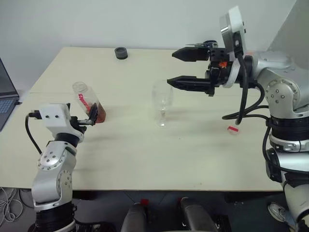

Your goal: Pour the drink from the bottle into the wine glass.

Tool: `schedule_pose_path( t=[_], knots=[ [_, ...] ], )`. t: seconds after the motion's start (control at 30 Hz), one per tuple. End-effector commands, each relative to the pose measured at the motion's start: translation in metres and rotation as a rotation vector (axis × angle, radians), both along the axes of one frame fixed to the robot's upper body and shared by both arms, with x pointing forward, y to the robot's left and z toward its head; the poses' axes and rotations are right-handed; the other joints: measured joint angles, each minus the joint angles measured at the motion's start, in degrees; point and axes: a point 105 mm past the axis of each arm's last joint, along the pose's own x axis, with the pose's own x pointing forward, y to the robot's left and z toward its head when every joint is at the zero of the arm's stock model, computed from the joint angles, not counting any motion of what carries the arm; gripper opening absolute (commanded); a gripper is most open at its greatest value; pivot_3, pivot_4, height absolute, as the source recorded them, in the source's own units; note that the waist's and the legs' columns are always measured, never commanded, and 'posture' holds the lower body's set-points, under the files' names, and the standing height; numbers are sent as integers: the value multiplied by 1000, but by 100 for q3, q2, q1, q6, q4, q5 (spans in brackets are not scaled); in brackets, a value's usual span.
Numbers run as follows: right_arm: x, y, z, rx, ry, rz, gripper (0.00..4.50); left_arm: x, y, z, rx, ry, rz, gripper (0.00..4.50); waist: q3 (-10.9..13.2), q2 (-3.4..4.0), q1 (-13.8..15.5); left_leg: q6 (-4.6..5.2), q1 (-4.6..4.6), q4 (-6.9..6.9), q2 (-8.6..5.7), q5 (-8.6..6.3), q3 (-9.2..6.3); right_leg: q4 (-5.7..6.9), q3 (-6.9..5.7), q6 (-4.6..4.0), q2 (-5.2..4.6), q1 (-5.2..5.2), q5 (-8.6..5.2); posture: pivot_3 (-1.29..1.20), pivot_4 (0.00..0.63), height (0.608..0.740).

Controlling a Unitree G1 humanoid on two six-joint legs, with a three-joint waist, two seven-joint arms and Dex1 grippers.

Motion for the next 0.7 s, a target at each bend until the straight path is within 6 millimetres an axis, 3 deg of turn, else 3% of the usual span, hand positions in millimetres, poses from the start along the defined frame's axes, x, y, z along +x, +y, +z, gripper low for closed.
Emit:
schedule_pose_path(
  t=[0.03, 0.7],
  knots=[
    [-4, 0, 11, 11, -51, 9, 4472, 1, 5, 11, 19, -12, 29, 4500, 0, 0, 4, 0, 0, 0, 0, 0, 0, 0, 1, 0, 0, -1, 0, 0, 150, 740],
    [0, 1, 3, -42, -11, -23, 4472, 43, 6, 15, 70, 29, -75, 4500, 0, 0, 4, 0, -1, -3, 2, 0, -1, 2, -4, -4, 1, -6, 2, 0, 150, 740]
  ],
)
